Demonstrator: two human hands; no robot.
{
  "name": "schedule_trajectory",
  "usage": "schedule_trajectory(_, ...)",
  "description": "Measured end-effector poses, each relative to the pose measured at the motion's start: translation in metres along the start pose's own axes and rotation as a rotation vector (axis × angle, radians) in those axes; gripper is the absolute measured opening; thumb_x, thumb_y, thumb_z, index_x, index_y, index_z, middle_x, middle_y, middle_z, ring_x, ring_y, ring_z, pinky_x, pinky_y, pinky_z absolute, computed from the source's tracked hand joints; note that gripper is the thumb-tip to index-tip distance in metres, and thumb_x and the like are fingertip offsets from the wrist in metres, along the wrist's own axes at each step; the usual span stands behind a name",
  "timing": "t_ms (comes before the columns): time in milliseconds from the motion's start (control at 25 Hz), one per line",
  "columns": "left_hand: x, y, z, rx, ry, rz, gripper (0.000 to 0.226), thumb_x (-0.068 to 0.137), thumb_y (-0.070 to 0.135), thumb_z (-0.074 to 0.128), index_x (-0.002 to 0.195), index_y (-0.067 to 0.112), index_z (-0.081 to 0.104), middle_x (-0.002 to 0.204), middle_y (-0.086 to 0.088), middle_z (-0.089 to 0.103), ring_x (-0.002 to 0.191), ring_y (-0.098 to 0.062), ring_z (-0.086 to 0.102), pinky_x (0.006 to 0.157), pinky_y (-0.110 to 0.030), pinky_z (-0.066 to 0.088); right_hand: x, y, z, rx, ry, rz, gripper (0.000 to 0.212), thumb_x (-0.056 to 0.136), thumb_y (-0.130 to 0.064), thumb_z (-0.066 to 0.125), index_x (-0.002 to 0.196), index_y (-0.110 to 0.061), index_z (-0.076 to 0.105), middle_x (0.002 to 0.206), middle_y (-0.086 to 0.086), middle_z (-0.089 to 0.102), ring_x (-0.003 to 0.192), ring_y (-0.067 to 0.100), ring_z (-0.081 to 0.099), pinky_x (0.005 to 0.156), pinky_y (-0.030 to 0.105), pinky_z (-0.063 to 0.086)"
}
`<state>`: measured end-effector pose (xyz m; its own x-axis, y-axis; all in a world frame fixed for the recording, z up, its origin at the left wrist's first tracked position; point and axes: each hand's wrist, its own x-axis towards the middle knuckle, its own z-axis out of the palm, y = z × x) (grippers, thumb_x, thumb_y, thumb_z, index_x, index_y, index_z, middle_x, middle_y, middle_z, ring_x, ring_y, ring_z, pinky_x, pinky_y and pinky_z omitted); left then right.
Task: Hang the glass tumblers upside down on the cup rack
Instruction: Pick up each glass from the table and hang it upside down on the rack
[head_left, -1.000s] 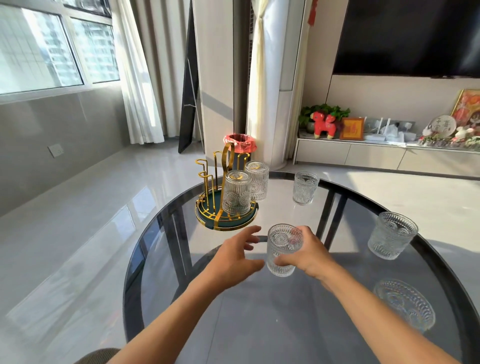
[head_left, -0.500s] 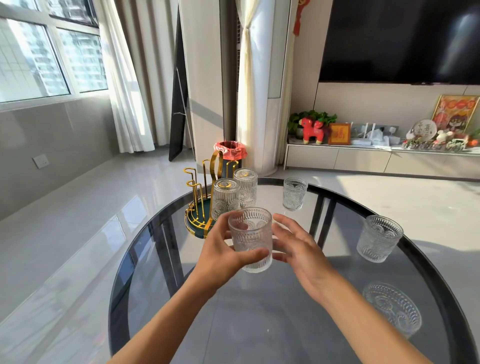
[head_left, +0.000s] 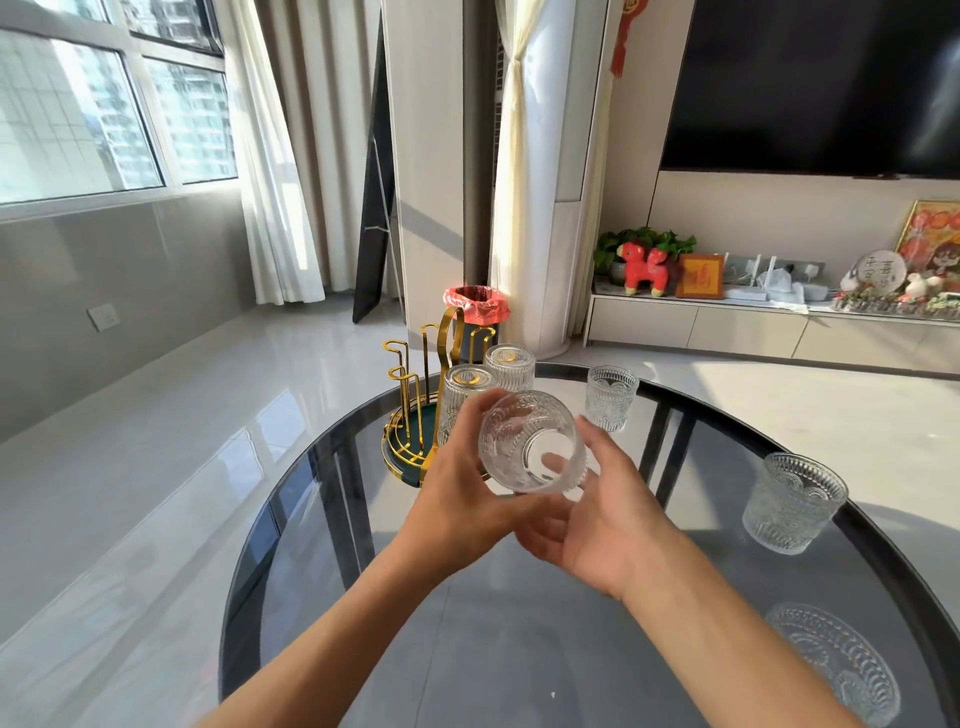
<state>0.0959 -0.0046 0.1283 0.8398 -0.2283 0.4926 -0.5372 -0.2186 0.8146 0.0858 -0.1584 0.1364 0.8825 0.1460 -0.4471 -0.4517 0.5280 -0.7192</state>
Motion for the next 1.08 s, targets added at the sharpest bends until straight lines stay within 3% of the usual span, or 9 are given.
schedule_trajectory(80, 0.011, 0.003, -0.015, 0.055, -0.102, 0.031, 0.091, 0.061, 0.034, 0.090, 0.137, 0.037, 0.040, 0.128, 0.025, 0.056, 0.124, -0.002, 0.053, 0.100, -0.021, 0.044, 0.009, -0.014, 0.008, 0.008, 0.032, -0.072, 0.050, 0.070, -0.053, 0.068, 0.101, -0.013, 0.062, 0.068, 0.018, 0.070, 0.048, 0.030, 0.065, 0.047, 0.033, 0.054)
schedule_trajectory(200, 0.040, -0.004, -0.055, 0.072, -0.247, 0.043, 0.080, 0.069, 0.029, 0.085, 0.139, 0.040, 0.047, 0.136, 0.022, 0.057, 0.128, 0.000, 0.050, 0.105, -0.025, 0.041, 0.025, -0.050, 0.017, -0.039, 0.138, -0.260, 0.039, 0.069, -0.048, 0.068, 0.097, -0.020, 0.065, 0.072, 0.014, 0.072, 0.055, 0.027, 0.068, 0.046, 0.031, 0.053)
schedule_trajectory(320, 0.086, -0.019, -0.085, 0.029, -0.007, -0.049, 0.044, 0.081, 0.015, 0.070, 0.121, 0.035, 0.066, 0.122, 0.011, 0.069, 0.114, -0.008, 0.062, 0.102, -0.037, 0.048, 0.053, -0.100, 0.036, -0.191, 0.269, -0.512, 0.041, 0.070, -0.046, 0.069, 0.105, -0.025, 0.062, 0.094, 0.011, 0.070, 0.073, 0.026, 0.069, 0.050, 0.032, 0.055)
schedule_trajectory(400, 0.125, -0.032, -0.090, 0.308, 0.056, -0.058, 0.031, 0.092, 0.016, 0.060, 0.121, 0.021, 0.069, 0.123, 0.000, 0.068, 0.110, -0.015, 0.062, 0.096, -0.038, 0.048, 0.075, -0.131, 0.050, -0.388, 0.332, -0.735, 0.043, 0.068, -0.043, 0.070, 0.106, -0.026, 0.059, 0.104, 0.010, 0.069, 0.084, 0.028, 0.070, 0.052, 0.038, 0.059)
schedule_trajectory(480, 0.156, -0.046, -0.088, 0.618, -0.061, 0.064, 0.028, 0.098, 0.018, 0.051, 0.117, 0.008, 0.069, 0.124, -0.007, 0.067, 0.106, -0.022, 0.062, 0.086, -0.034, 0.047, 0.100, -0.152, 0.067, -0.616, 0.350, -0.889, 0.041, 0.064, -0.042, 0.073, 0.099, -0.027, 0.058, 0.106, 0.007, 0.066, 0.091, 0.028, 0.068, 0.061, 0.049, 0.061)
schedule_trajectory(640, 0.184, -0.073, -0.099, 0.747, -0.190, 0.189, 0.038, 0.100, 0.024, 0.042, 0.125, 0.008, 0.065, 0.132, -0.007, 0.064, 0.116, -0.024, 0.060, 0.094, -0.038, 0.048, 0.155, -0.163, 0.086, -0.846, 0.398, -0.961, 0.038, 0.063, -0.042, 0.074, 0.095, -0.027, 0.057, 0.090, -0.006, 0.060, 0.091, 0.025, 0.062, 0.075, 0.047, 0.056)
schedule_trajectory(720, 0.186, -0.083, -0.104, 0.758, -0.195, 0.200, 0.042, 0.098, 0.027, 0.039, 0.132, 0.013, 0.061, 0.139, -0.004, 0.059, 0.123, -0.021, 0.056, 0.099, -0.038, 0.045, 0.178, -0.158, 0.088, -0.926, 0.433, -1.021, 0.041, 0.065, -0.041, 0.074, 0.099, -0.024, 0.058, 0.086, -0.011, 0.057, 0.089, 0.022, 0.059, 0.070, 0.036, 0.051)
schedule_trajectory(840, 0.184, -0.091, -0.105, 0.737, -0.182, 0.211, 0.041, 0.100, 0.021, 0.041, 0.137, 0.017, 0.057, 0.143, -0.002, 0.055, 0.127, -0.022, 0.053, 0.101, -0.040, 0.045, 0.198, -0.146, 0.082, -1.143, 0.435, -1.101, 0.045, 0.067, -0.043, 0.072, 0.103, -0.023, 0.055, 0.096, -0.005, 0.059, 0.082, 0.020, 0.055, 0.058, 0.025, 0.038)
schedule_trajectory(1080, 0.182, -0.088, -0.105, 0.728, -0.181, 0.179, 0.048, 0.097, 0.037, 0.035, 0.137, 0.020, 0.056, 0.144, -0.002, 0.054, 0.129, -0.020, 0.049, 0.101, -0.039, 0.040, 0.220, -0.129, 0.080, -1.354, 0.411, -1.052, 0.044, 0.065, -0.046, 0.068, 0.099, -0.030, 0.045, 0.091, -0.004, 0.056, 0.068, 0.017, 0.053, 0.052, 0.027, 0.032)
